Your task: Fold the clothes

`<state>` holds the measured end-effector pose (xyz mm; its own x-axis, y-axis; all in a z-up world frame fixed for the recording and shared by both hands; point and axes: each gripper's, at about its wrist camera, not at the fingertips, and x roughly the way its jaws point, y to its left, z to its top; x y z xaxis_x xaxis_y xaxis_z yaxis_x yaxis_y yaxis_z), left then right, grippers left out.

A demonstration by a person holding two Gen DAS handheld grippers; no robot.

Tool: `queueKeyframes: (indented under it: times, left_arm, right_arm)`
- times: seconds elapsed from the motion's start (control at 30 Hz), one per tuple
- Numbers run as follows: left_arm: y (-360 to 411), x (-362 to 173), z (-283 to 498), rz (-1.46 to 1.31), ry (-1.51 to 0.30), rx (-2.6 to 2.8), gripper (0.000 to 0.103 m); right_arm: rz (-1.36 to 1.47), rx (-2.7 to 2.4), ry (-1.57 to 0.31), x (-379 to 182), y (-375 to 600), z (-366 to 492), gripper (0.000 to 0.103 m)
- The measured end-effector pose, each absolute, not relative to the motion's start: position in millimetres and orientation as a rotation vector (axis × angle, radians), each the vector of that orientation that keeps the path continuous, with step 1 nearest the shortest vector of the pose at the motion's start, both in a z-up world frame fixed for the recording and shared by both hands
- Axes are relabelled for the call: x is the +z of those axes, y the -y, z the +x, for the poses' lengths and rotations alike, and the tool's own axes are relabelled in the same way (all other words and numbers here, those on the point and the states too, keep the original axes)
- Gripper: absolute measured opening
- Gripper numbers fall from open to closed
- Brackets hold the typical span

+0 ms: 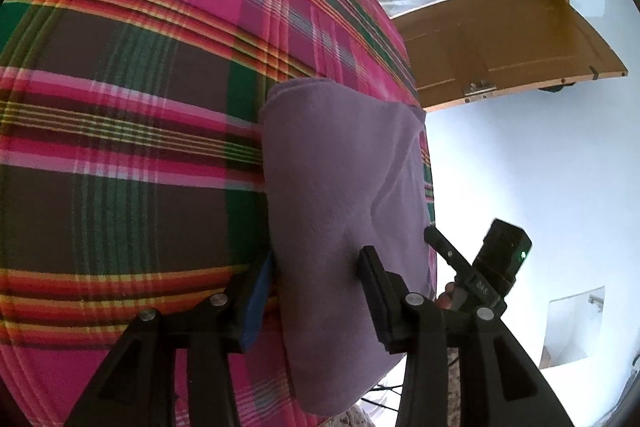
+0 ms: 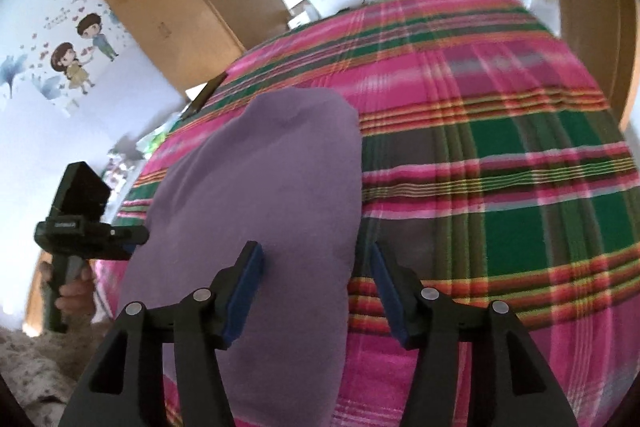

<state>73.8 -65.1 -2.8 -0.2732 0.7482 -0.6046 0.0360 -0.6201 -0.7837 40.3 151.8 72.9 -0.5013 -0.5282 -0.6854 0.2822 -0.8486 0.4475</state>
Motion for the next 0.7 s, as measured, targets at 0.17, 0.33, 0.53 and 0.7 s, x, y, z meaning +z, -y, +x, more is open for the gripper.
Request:
queueKeyframes:
  times: [0.17, 0.33, 0.53, 0.7]
  left_arm:
    - [65.5, -7.8, 67.2, -1.497, 1.014, 1.88, 0.048]
    - [63.8, -12.4, 63.1, -1.492, 1.037, 1.83, 0.049]
    - [66.9, -17.4, 60.0, -1.506, 1.06, 1.775, 0.049]
    - [66.3, -17.8, 61.5, -1.512, 1.053, 1.766, 0.05]
  right_arm:
    - [1.255, -2.27, 0.414, 68.1, -157.7, 25.5, 0.062]
    - [1.265, -2.168, 0.414, 66.9, -156.1, 13.2, 0.065]
    - [1.249, -2.084, 0.428, 65.2, -148.8, 2.8, 0.066]
    - [1.23, -1.999, 0.423, 62.4, -137.2, -5.1, 0.068]
